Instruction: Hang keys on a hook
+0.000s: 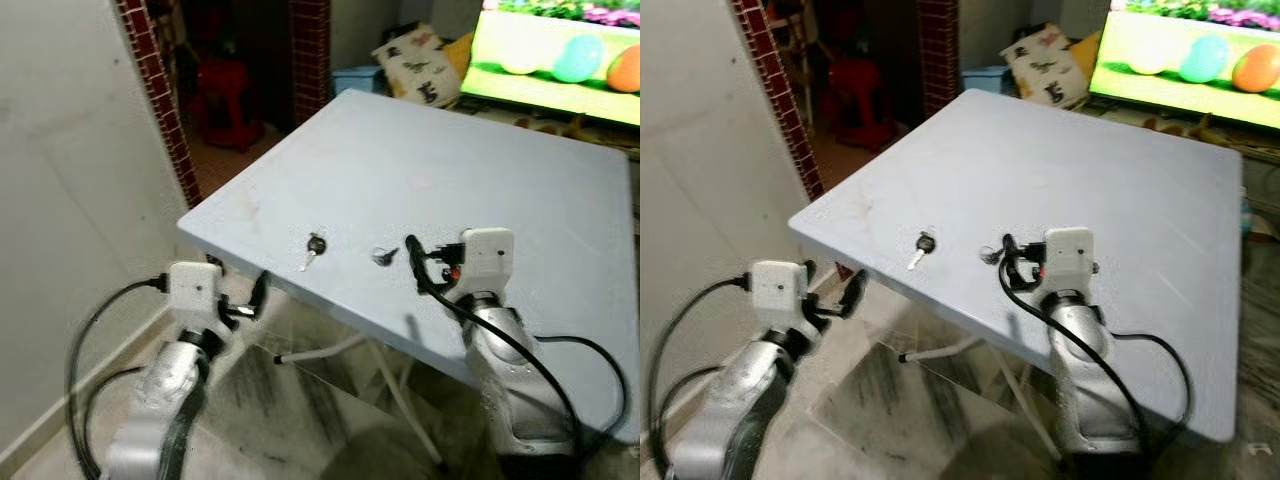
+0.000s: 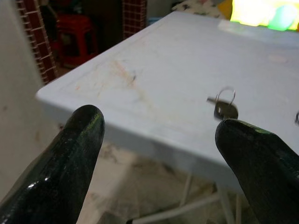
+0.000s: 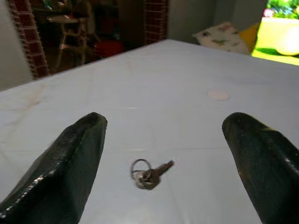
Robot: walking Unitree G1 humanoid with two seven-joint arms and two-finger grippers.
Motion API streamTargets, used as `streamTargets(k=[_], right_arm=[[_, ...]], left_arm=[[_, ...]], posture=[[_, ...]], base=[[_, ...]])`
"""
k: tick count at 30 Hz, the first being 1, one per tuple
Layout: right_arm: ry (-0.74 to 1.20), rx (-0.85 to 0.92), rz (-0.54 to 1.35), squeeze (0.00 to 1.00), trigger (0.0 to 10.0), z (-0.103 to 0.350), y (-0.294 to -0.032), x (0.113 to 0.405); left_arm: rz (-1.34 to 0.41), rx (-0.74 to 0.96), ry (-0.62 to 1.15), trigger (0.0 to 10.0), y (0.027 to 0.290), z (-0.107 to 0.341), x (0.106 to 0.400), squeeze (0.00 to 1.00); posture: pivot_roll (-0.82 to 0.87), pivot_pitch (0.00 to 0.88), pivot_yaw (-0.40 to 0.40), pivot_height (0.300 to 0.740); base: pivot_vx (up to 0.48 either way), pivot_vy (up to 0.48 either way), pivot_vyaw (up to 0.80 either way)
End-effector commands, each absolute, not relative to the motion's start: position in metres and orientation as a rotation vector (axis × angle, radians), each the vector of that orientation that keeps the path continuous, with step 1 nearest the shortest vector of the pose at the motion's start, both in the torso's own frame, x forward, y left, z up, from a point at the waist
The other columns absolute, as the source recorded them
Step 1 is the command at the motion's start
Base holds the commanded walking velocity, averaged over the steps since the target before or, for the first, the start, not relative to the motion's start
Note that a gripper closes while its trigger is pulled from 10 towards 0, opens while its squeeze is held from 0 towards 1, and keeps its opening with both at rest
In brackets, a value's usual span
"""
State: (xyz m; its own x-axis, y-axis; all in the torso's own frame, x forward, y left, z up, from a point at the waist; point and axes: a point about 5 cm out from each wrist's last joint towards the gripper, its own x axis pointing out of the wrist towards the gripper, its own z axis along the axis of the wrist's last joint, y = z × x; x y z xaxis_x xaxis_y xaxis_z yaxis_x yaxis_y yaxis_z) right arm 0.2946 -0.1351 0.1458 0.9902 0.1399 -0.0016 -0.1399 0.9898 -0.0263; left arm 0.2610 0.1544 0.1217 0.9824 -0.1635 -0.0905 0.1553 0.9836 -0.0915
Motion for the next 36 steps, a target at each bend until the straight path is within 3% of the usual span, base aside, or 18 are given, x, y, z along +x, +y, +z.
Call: streamTargets(k=[1, 16, 36], right_arm=[[-0.002, -0.036, 0.113, 0.00, 10.0, 0.1464, -0.1426, 0.2950], [-0.008, -0.047, 0.133, 0.00, 10.0, 0.1469, -0.1405, 0.2964], [-0.017, -0.065, 0.175, 0.00, 10.0, 0.1492, -0.1333, 0.2952]], left_arm=[[-0.177, -0.077, 0.099, 10.0, 0.1492, 0.1216, 0.2610, 0.00], [-0.168, -0.081, 0.085, 10.0, 0.1487, 0.1228, 0.2611, 0.00], [-0.182, -0.093, 0.083, 10.0, 0.1472, 0.1231, 0.2606, 0.00]], posture=[[0.03, 0.000, 0.028, 0.740], [0.04, 0.000, 0.022, 0.740], [0.03, 0.000, 0.025, 0.740]], base=[[0.296, 0.247, 0.00], [0.076, 0.065, 0.00], [0.000, -0.343, 0.00]])
